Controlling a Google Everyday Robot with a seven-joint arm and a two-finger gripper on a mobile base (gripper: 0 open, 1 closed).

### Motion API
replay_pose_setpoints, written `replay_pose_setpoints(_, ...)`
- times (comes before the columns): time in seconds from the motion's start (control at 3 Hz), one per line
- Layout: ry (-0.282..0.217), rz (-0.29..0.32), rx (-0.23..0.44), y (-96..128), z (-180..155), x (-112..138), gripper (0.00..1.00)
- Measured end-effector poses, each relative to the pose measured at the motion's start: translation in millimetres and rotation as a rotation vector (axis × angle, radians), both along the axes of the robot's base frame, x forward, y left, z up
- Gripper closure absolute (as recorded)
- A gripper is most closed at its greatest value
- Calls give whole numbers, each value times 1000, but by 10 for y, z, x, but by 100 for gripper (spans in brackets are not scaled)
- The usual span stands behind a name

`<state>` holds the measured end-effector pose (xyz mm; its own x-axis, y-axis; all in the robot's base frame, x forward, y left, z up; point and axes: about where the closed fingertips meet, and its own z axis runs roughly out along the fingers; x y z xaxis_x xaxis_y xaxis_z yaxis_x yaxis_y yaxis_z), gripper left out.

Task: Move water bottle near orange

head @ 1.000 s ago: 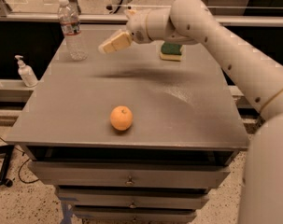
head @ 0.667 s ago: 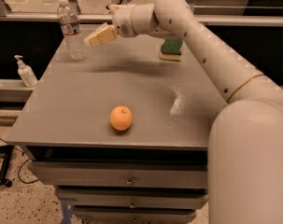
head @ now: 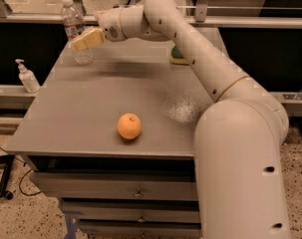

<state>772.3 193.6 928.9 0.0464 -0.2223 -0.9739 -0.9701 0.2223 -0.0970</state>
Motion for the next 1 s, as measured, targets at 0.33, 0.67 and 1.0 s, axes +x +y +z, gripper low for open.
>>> replay_pose_setpoints(0.33, 31, 56, 34, 254, -6, -99, 18)
replay_pose_setpoints(0.67, 33, 80, 59, 397, -9, -154, 41)
replay_pose_setpoints(1.0, 23, 76, 80, 412, 6, -178, 64)
